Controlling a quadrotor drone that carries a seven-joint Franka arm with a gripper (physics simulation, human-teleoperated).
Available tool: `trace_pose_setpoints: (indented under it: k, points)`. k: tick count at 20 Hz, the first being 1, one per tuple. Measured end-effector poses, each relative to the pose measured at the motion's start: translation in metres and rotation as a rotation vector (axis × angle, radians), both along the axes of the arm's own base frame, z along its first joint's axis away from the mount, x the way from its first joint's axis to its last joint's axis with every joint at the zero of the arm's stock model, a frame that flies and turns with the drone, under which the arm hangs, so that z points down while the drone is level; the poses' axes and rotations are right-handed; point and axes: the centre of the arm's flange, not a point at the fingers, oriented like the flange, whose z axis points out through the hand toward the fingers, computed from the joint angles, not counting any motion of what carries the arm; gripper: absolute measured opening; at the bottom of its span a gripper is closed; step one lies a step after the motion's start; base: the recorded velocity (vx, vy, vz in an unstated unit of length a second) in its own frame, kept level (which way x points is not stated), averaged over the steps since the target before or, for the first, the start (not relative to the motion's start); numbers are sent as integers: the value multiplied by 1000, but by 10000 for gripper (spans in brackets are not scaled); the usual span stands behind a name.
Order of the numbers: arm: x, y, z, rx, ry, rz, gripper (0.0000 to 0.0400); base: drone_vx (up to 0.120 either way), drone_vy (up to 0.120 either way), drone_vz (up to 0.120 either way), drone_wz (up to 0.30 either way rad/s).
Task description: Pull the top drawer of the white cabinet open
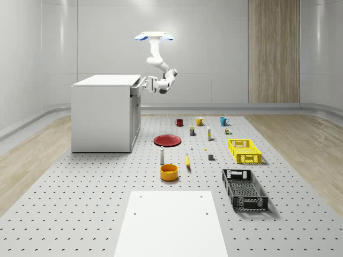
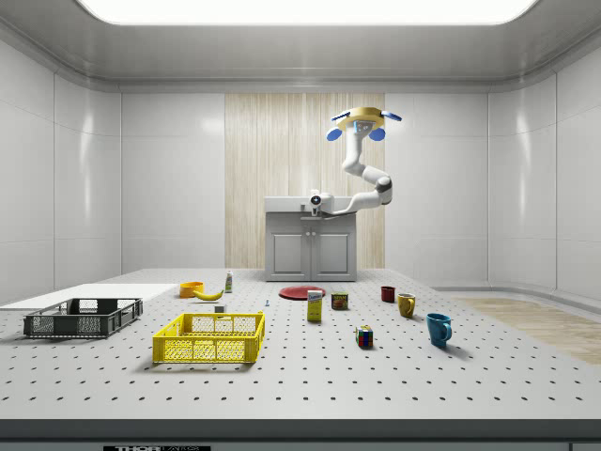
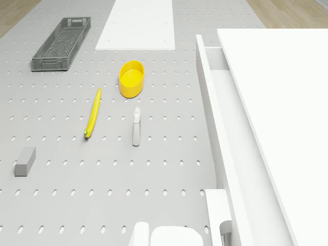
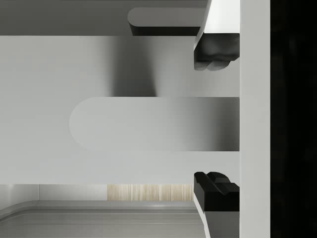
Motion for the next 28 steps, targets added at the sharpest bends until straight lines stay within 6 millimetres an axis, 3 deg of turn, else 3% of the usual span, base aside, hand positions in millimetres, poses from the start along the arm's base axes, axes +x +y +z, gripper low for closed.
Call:
trace_pose_setpoints:
  k: [3,8,19,28]
  points:
    - [0,2,0,0,0,0,177,0,0,0,0]
    - [0,3,0,0,0,0,126,0,0,0,0]
    - [0,-15,0,-1,1,0,111,0,0,0,0]
    - [0,-47,0,-2,0,0,112,0,0,0,0]
